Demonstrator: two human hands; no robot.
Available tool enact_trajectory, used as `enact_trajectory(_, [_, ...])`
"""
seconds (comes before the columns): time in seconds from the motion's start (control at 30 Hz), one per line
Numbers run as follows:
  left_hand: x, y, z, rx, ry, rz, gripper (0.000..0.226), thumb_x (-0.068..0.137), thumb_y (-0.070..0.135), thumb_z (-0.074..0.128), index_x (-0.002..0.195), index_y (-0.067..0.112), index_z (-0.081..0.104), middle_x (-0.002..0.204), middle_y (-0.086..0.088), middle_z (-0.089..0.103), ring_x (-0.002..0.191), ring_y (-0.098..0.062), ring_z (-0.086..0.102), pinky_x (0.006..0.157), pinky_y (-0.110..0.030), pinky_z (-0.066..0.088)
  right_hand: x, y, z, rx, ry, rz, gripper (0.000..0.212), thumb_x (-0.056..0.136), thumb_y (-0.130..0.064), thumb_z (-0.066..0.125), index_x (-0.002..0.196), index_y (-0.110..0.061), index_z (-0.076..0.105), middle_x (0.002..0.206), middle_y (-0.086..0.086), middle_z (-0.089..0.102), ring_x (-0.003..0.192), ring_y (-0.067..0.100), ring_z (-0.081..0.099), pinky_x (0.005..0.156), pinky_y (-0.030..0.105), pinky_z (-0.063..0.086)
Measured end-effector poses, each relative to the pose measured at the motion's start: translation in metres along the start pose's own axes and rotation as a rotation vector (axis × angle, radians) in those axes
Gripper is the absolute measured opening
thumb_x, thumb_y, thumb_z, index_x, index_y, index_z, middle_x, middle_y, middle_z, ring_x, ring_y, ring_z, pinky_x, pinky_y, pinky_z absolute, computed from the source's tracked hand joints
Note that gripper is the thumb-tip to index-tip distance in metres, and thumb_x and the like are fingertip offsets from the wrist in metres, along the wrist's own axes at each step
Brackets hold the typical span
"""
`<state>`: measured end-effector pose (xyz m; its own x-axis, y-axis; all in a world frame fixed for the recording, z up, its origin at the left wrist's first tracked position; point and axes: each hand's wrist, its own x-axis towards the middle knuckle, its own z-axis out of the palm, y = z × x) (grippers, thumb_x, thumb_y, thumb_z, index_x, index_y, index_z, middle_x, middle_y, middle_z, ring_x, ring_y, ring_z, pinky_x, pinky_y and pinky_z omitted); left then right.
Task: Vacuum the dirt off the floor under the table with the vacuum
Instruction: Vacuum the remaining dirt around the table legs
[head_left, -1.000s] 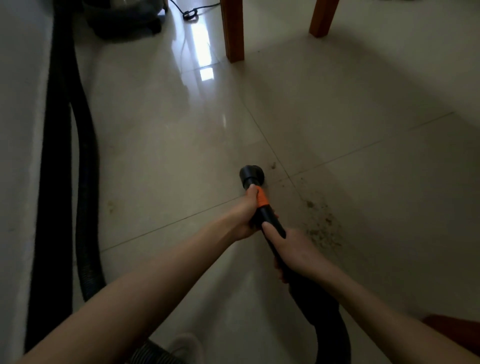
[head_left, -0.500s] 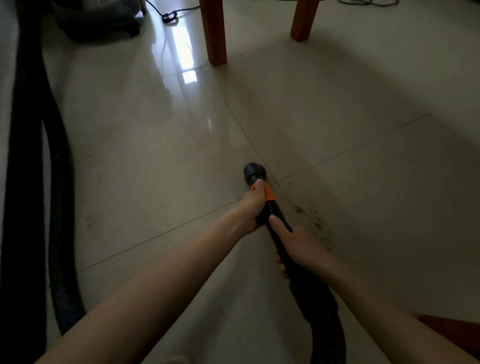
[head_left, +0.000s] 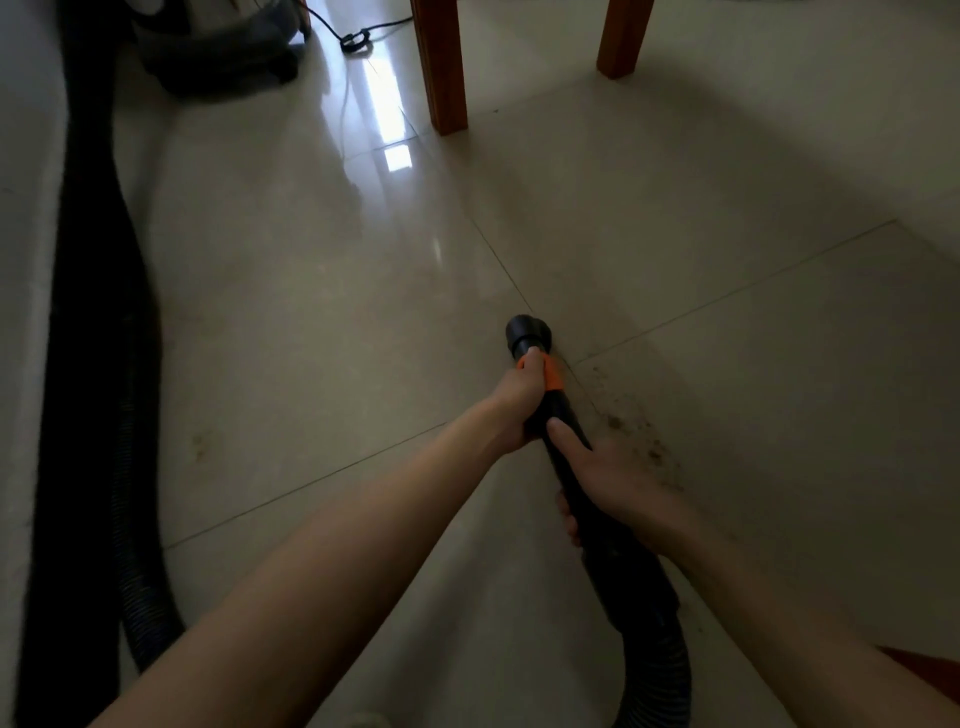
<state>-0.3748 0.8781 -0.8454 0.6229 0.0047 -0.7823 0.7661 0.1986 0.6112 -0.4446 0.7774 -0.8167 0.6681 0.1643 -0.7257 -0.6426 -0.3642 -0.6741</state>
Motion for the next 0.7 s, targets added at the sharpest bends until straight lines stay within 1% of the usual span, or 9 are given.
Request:
enact_trajectory(0.1, [-0.012,-0.014,-0.011,-0.066,0.025,0.011,0.047,0.099,0.046,0.031,0.123,0.007,0.042,0.079,-0.007,0.048,0.068,-0.020,0.049,0.076,-0.035,0.046,-0.010,0.004,0.007,-0.021,-0.063,0.021,0.049,0.096,-0.051,0.043,0.093,-0.003,0.053,0.053,0.008,0.054,0.039,0.019,0.053,0.042,0.024,0.045])
enact_trajectory(0.13, [-0.019,-0.021,-0.015,-0.092,0.027,0.016,0.043,0.099,0.045,0.031,0.117,0.007,0.043,0.078,-0.008,0.047,0.069,-0.020,0.049,0.076,-0.035,0.046,-0.015,0.007,0.010,-0.026,-0.087,0.033,0.048,0.096,-0.050,0.044,0.092,-0.003,0.053,0.053,0.008,0.054,0.040,0.020,0.053,0.042,0.025,0.046])
enact_trajectory(0.23, [-0.043,-0.044,-0.027,-0.179,0.073,0.033,0.036,0.100,0.041,0.033,0.098,0.008,0.045,0.074,-0.009,0.048,0.065,-0.021,0.050,0.066,-0.032,0.047,-0.029,0.020,0.021,-0.029,-0.166,0.064,0.043,0.097,-0.044,0.047,0.087,-0.002,0.050,0.049,0.009,0.054,0.039,0.022,0.054,0.041,0.025,0.046])
enact_trajectory(0.33, [-0.068,-0.067,-0.034,-0.244,0.112,0.043,0.033,0.100,0.037,0.034,0.083,0.010,0.042,0.070,-0.011,0.048,0.061,-0.022,0.051,0.060,-0.033,0.046,-0.038,0.036,0.030,-0.017,-0.222,0.095,0.039,0.096,-0.036,0.050,0.081,0.000,0.049,0.049,0.011,0.055,0.041,0.023,0.056,0.044,0.027,0.048])
enact_trajectory(0.43, [-0.083,-0.087,-0.036,-0.198,0.145,0.058,0.032,0.100,0.036,0.035,0.081,0.011,0.043,0.073,-0.012,0.051,0.065,-0.021,0.053,0.062,-0.032,0.046,-0.043,0.049,0.043,-0.064,-0.159,0.047,0.031,0.095,-0.032,0.050,0.078,-0.006,0.050,0.051,0.007,0.054,0.039,0.018,0.054,0.043,0.025,0.046])
enact_trajectory(0.5, [-0.088,-0.097,-0.036,-0.140,0.157,0.083,0.032,0.100,0.036,0.033,0.081,0.012,0.045,0.075,-0.011,0.053,0.067,-0.020,0.054,0.061,-0.030,0.046,-0.048,0.057,0.049,-0.151,-0.083,-0.031,0.030,0.096,-0.037,0.046,0.079,-0.013,0.049,0.052,0.005,0.053,0.036,0.017,0.052,0.040,0.023,0.043])
enact_trajectory(0.57, [-0.092,-0.105,-0.036,-0.119,0.164,0.081,0.032,0.100,0.034,0.034,0.081,0.011,0.047,0.075,-0.011,0.053,0.067,-0.020,0.054,0.060,-0.030,0.046,-0.055,0.065,0.050,-0.183,-0.068,-0.064,0.029,0.097,-0.042,0.043,0.081,-0.018,0.049,0.052,0.005,0.053,0.036,0.018,0.051,0.039,0.022,0.041])
enact_trajectory(0.63, [-0.095,-0.113,-0.037,-0.113,0.163,0.067,0.031,0.100,0.033,0.035,0.082,0.010,0.048,0.076,-0.011,0.054,0.069,-0.021,0.055,0.064,-0.031,0.046,-0.062,0.071,0.050,-0.163,-0.084,-0.053,0.031,0.097,-0.043,0.042,0.083,-0.017,0.051,0.051,0.005,0.052,0.036,0.019,0.050,0.040,0.023,0.040])
enact_trajectory(0.7, [-0.095,-0.117,-0.037,-0.095,0.152,0.052,0.031,0.099,0.035,0.036,0.084,0.011,0.048,0.082,-0.012,0.053,0.074,-0.022,0.055,0.067,-0.032,0.047,-0.066,0.075,0.050,-0.155,-0.058,-0.042,0.035,0.096,-0.044,0.043,0.087,-0.012,0.054,0.052,0.004,0.052,0.037,0.019,0.050,0.041,0.024,0.041])
